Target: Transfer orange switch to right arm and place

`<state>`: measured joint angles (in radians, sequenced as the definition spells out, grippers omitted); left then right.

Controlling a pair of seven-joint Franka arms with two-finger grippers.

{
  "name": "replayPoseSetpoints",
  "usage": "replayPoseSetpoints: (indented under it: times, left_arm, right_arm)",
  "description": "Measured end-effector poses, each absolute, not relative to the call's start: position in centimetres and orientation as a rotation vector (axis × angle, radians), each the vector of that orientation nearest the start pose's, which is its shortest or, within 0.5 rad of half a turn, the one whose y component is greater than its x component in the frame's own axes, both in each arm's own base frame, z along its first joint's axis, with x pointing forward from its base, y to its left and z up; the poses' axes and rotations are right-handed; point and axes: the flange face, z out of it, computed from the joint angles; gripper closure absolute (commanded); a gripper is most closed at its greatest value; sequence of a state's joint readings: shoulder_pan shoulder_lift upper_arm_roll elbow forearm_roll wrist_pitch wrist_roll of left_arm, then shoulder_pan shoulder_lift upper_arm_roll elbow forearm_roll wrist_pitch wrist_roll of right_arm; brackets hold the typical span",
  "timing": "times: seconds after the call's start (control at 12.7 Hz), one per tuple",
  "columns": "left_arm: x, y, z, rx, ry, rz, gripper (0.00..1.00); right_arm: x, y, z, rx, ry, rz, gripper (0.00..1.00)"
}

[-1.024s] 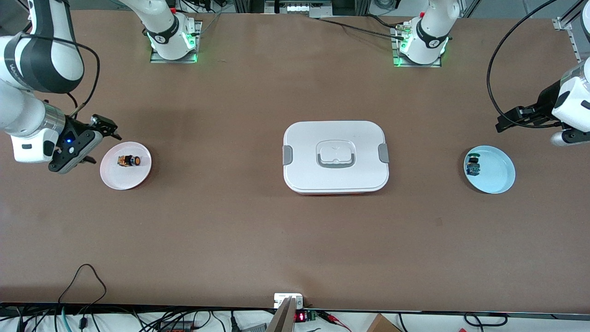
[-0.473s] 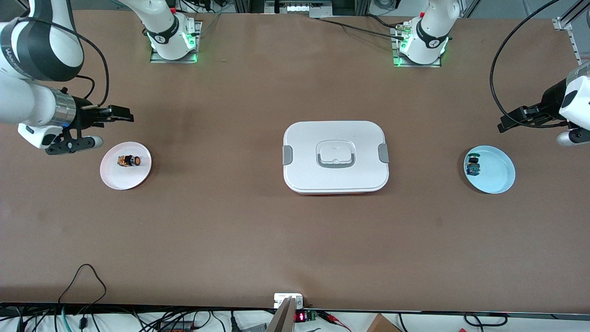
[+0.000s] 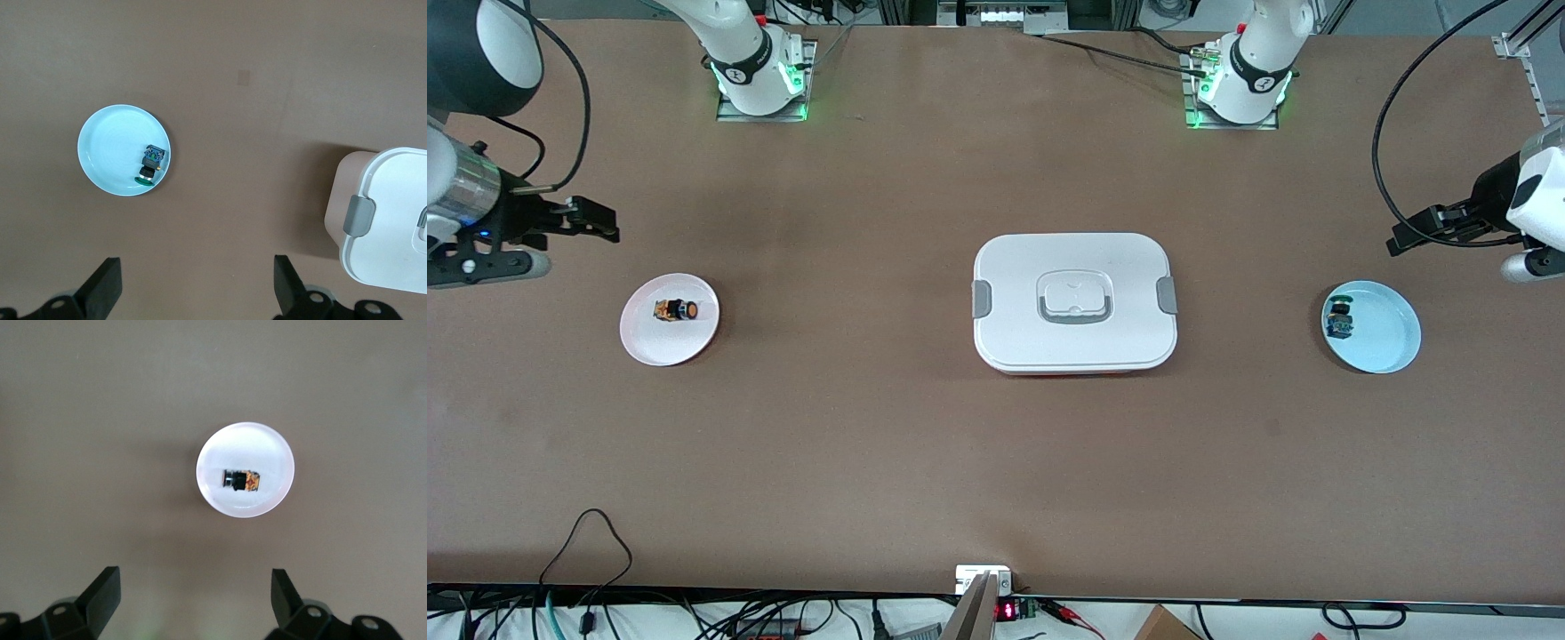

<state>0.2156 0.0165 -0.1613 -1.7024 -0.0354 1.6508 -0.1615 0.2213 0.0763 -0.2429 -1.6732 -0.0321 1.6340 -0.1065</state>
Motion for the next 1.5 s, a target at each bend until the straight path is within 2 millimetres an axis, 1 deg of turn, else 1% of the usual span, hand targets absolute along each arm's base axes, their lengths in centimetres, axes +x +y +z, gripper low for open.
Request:
replayPoseSetpoints:
  times: [0.08, 0.24, 0.39, 0.47, 0.63, 0.87, 1.1, 1.26, 1.5]
  left_arm:
    - [56.0, 2.8, 55.9, -3.155, -0.35, 0.114, 0.0]
    - [56.0, 2.9, 55.8, -3.155, -0.352, 0.117, 0.0]
    - [56.1, 2.9, 55.7, -3.155, -0.353, 0.119, 0.0]
    - [56.1, 2.9, 55.7, -3.155, -0.353, 0.12, 0.0]
    - [56.1, 3.0, 55.6, -3.155, -0.353, 0.121, 0.0]
    - [56.1, 3.0, 55.6, -3.155, -0.354, 0.121, 0.0]
    - [56.1, 3.0, 55.6, -3.154, -0.355, 0.121, 0.0]
    - [56.1, 3.1, 55.6, -3.154, -0.356, 0.121, 0.0]
    - [56.1, 3.1, 55.6, -3.154, -0.356, 0.121, 0.0]
  right_arm:
    - [57.5, -1.2, 54.7, -3.182, -0.084, 0.158, 0.0]
    - [57.7, -1.2, 56.6, -3.186, -0.024, 0.103, 0.0]
    - [58.0, -1.3, 58.4, -3.182, -0.014, 0.047, 0.0]
    - [58.0, -1.3, 58.9, -3.181, -0.012, 0.03, 0.0]
    - [58.1, -1.4, 59.0, -3.18, -0.002, 0.027, 0.0]
    - [58.0, -2.1, 57.4, -3.171, 0.037, 0.092, 0.0]
    - [56.5, -2.4, 56.3, -3.159, 0.044, 0.081, 0.0]
    - [55.7, -2.3, 56.8, -3.155, 0.037, 0.06, 0.0]
    - [54.9, -1.8, 58.8, -3.152, 0.019, 0.034, 0.0]
